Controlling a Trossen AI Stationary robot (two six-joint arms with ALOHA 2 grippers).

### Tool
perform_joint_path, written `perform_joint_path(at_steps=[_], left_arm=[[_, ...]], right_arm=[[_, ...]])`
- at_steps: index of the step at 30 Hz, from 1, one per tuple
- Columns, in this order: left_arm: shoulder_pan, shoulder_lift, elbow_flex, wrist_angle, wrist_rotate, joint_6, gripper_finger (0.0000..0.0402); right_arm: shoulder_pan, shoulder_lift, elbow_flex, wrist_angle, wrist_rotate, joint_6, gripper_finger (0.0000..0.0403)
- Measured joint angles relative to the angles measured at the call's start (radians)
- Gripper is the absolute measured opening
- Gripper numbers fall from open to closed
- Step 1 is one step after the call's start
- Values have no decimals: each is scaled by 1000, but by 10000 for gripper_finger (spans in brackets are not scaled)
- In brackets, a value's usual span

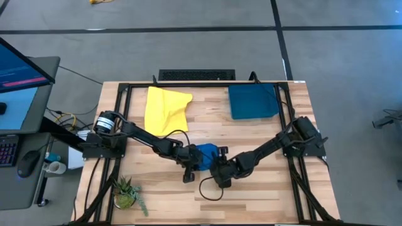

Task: Roll microfiber towels into tight, uniform cylinder then place into a basket
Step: Roll the blue microfiber cloth

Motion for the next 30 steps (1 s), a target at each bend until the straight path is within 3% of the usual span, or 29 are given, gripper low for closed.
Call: perform_joint_path(at_steps=[6,11,23,30], left_arm=[[-2,-32,-2,-51,-117,66,6],[-1,-41,-1,-82,-134,66,17],[4,-43,1,-115,-45,104,152],[-3,-54,1,-141,-38,110,185]], right_arm=[[-16,0,0,-4,-66,28,116],[-23,2,-1,-3,-67,28,104],[-36,3,-2,11,-77,47,102],[-36,3,-3,12,-77,47,102]])
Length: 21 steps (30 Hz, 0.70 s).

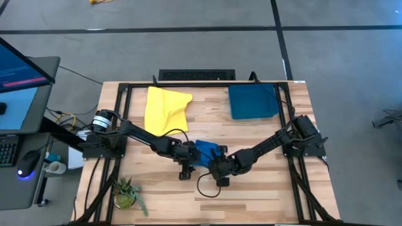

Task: Roll microfiber towels into tight, uniform cylinder then place into a basket
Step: Roll the blue microfiber cloth

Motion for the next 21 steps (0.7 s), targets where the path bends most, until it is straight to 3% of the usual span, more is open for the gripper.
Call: perform_joint_path(at_steps=[5,11,15,21], left_arm=[[-4,-56,-2,-76,-60,11,185],[-67,-119,-2,-113,-210,67,185],[-147,-121,-6,-84,-281,166,184],[-192,-89,-41,24,-301,222,184]], right_arm=[[0,0,0,0,0,0,102],[0,0,0,-1,0,11,102],[0,0,0,-1,2,27,102],[0,0,0,-1,2,36,102]])
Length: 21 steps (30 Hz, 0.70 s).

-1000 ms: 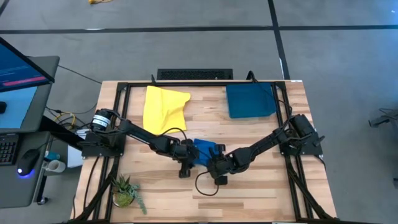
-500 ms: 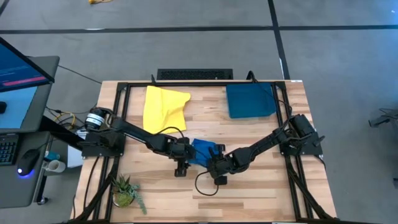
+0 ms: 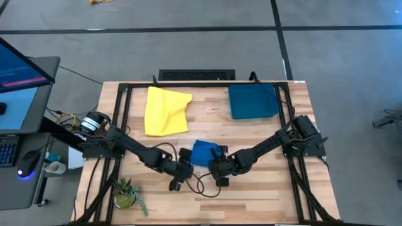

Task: Roll microfiber towels into tight, uniform cylinder then place into a basket
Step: Roll the blue microfiber cloth

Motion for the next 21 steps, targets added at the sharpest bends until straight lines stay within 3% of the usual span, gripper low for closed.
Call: perform_joint_path(at_steps=[4,9,21], left_arm=[[16,11,-1,13,-34,4,184],[45,51,1,34,24,3,184],[50,79,0,79,-39,7,184]], right_arm=[[0,0,0,-1,0,7,102],[0,0,0,-3,0,8,102],[2,0,0,-3,-1,9,102]])
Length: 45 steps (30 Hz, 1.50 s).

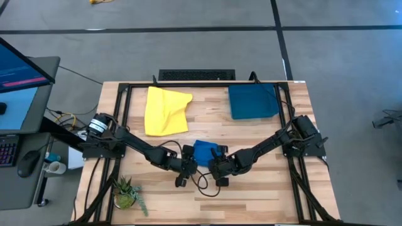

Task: Roll microfiber towels into tight, uniform cylinder then place into a basket
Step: Roll the blue microfiber cloth

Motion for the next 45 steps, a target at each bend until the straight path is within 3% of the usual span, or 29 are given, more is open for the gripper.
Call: perform_joint_path(at_steps=[6,12,20,26,33,40,45], left_arm=[[9,0,0,-25,-76,-1,184],[47,22,4,-42,30,-49,184],[87,41,5,-67,42,-104,184],[91,44,5,-77,-80,-67,179],[93,45,4,-82,-103,-9,128],[97,46,2,-87,-78,45,48],[100,46,1,-95,-34,-17,7]], right_arm=[[0,0,0,0,0,0,102],[0,0,0,-1,-1,-1,102],[0,-1,1,-6,-21,-2,102],[-2,-1,1,-7,-24,-2,102],[-10,-2,1,-9,-32,6,93],[-11,-5,1,-14,-46,13,16],[-13,-10,0,-14,-85,38,28]])
